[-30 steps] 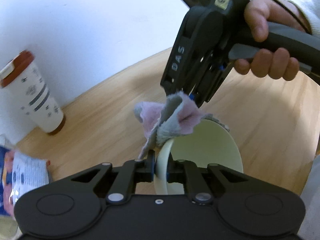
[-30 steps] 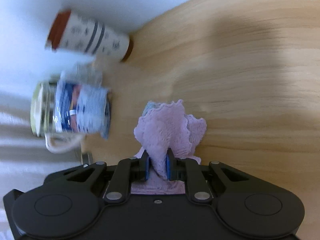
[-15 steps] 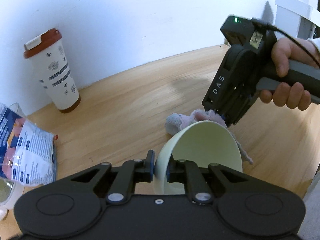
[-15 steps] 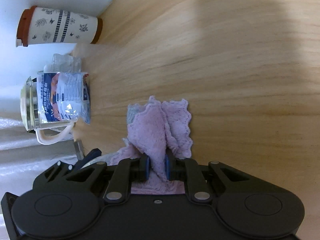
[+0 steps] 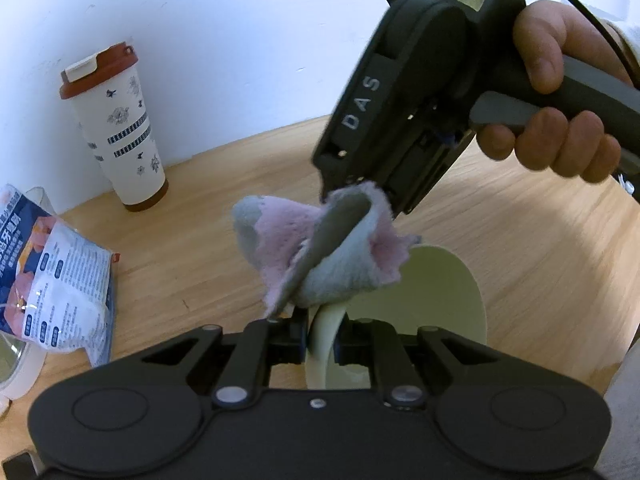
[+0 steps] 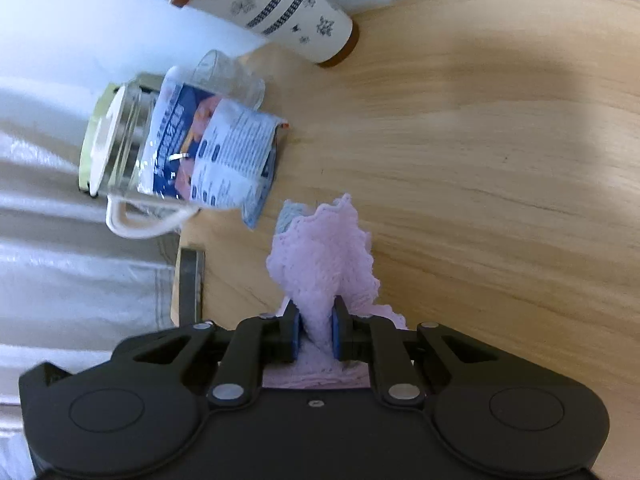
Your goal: Clean bowl
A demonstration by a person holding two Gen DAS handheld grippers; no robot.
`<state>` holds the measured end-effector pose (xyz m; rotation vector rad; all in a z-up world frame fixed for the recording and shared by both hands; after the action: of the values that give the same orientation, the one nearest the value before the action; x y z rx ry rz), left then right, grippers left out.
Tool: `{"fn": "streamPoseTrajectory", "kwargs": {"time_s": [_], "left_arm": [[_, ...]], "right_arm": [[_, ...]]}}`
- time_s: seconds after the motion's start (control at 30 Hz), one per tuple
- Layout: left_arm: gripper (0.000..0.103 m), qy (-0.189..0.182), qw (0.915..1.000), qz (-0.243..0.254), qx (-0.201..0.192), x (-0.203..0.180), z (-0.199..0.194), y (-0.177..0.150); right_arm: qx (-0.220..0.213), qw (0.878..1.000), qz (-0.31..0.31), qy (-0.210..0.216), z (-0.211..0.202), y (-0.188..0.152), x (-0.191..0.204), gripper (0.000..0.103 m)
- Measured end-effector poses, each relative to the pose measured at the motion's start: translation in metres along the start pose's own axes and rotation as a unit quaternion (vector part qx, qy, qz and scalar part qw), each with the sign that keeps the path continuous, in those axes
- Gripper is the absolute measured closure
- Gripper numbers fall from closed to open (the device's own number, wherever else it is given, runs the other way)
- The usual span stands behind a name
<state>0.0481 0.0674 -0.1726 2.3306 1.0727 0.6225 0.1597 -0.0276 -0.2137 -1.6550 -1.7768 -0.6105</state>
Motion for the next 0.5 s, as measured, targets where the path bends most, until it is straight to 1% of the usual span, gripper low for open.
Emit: {"fn": "streamPoseTrajectory", "kwargs": {"time_s": [0.07,0.1,0.17,0.2,0.23,0.3,0.4,0.5], "left_arm": [[0.092,0.000,1.0000,-0.002,0.003,0.000,0.000,-0.002],[0.092,0.002,0.9999,-0.009,0.010,0.002,0.000,-0.004],[0.092,0.002,0.9995,-0.026,0.020,0.005,0.001,-0.008],[0.092,-0.001,0.9992,-0.035,0.020,0.006,0.000,-0.011],[0.092,-0.003,0.9991,-0.038,0.020,0.006,-0.001,-0.012],[0.092,0.000,0.9991,-0.034,0.025,0.004,-0.002,-0.013],[0.092,0.001,0.9987,-0.040,0.030,0.003,-0.003,-0.015],[0.092,0.003,0.9981,-0.050,0.034,0.003,-0.004,-0.018]], "right_arm": [[-0.003,1.000,0.015,-0.019,-0.006,-0.002,-0.017,0.086],[-0.004,0.999,0.022,-0.026,-0.010,-0.003,-0.024,0.086],[-0.008,0.998,0.039,-0.055,-0.015,-0.009,-0.037,0.086],[-0.011,0.997,0.041,-0.070,-0.017,-0.012,-0.042,0.086],[-0.012,0.996,0.043,-0.075,-0.018,-0.015,-0.044,0.086],[-0.015,0.996,0.049,-0.076,-0.019,-0.019,-0.048,0.086],[-0.024,0.996,0.061,-0.053,-0.020,-0.019,-0.043,0.086],[-0.026,0.999,0.029,-0.013,-0.013,-0.017,-0.012,0.085]]}}
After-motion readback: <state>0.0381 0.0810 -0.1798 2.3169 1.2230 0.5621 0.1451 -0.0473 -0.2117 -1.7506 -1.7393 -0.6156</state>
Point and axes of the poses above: each gripper's, at about its wrist camera, not at the fingertips, and z roughly the way its jaws point, x to its left, y to its top, the point moved 5 cm from there along z, roughly the way its jaws point, and after that the axes turned 12 degrees about z, right-handed, at the moved point
